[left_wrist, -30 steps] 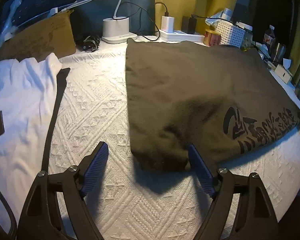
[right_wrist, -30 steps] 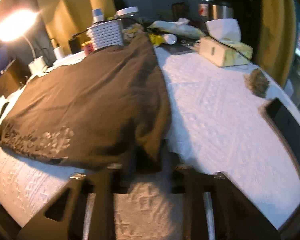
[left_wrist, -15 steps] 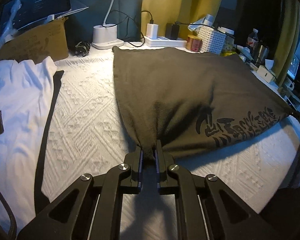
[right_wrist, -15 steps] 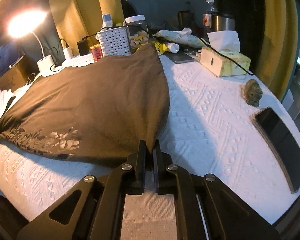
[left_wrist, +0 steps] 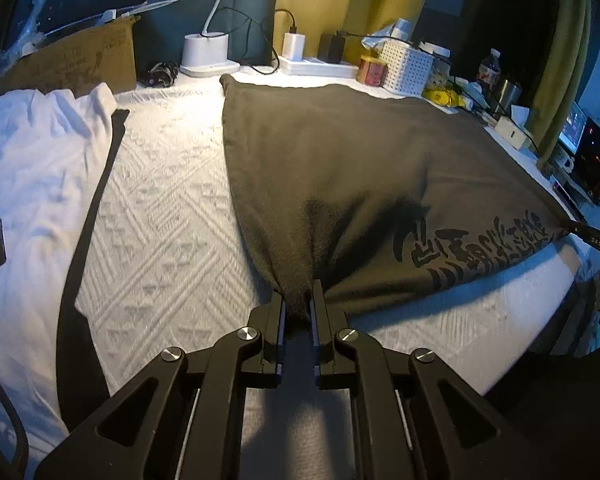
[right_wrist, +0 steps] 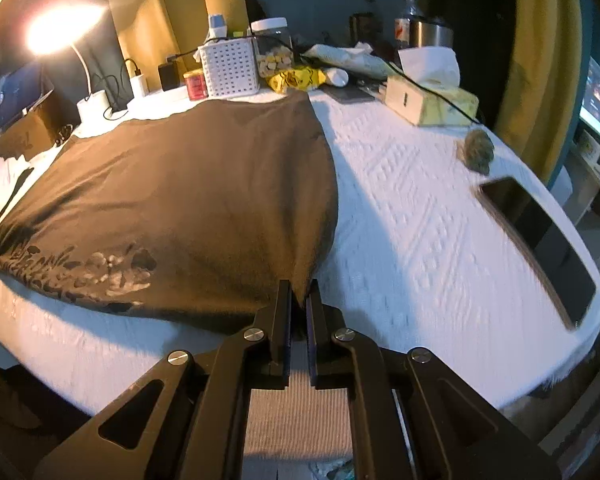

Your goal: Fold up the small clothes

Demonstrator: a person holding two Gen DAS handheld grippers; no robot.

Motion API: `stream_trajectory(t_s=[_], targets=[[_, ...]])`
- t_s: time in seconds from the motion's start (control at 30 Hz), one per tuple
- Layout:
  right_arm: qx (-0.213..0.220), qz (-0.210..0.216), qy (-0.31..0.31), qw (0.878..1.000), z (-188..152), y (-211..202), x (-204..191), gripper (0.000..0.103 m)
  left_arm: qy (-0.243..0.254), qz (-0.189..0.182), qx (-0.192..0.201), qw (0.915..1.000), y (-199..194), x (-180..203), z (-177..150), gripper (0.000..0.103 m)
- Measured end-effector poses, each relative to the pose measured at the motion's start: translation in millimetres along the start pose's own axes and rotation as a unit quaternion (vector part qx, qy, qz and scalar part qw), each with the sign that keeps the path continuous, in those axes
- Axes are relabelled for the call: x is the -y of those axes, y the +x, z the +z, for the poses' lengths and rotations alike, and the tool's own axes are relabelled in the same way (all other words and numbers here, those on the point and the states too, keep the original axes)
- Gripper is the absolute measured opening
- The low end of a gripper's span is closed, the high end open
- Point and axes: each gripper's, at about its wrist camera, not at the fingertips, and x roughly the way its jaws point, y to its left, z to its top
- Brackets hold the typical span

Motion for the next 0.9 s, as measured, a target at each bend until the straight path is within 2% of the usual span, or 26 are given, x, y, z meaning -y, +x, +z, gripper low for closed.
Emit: stream_trajectory(t_s=[0.3,0.37,0.43,0.5,0.6,0.73,0.77,0.83,0.9], targets=[[-0.008,0.010,0.012,1.000,-2,2,4,0.007,-0.013,0.000,-0.009,0.9999,-10,-8,-5,0.013],[-0.007,0.009,0.014,1.000,-2,3,4,0.007,0.001,0.014,-0.001,0.9999,-13,-5,-6,0.016],[-0.006,0.011,0.016,1.000,-3,3,5,0.007,0.002,0.025,-0.006,0.9997,-12,-6,-6,0.029],[-0.003,0.014,0.019,1.000,-4,3,6,0.007,-0.006,0.030,-0.009,0.9995,-11,-9,-7,0.033],[-0.001,0.016,0.022,1.000,-5,3,7,0.007,-0.009,0.027,0.006,0.9996,-17,-7,-3,0.033],[-0.001,0.025,0.030,0.999,-5,3,10,0.007,0.000,0.044,0.020,0.9988,-22,-3,5,0.035],[-0.001,0.026,0.031,0.999,-5,3,11,0.007,-0.001,0.051,0.020,0.9985,-23,-3,7,0.038],[-0.002,0.032,0.032,0.999,-4,3,12,0.007,-0.010,0.060,0.027,0.9978,-24,-6,15,0.060],[-0.006,0.039,0.034,0.999,-3,3,14,0.007,-0.020,0.065,0.032,0.9972,-24,-9,24,0.063]])
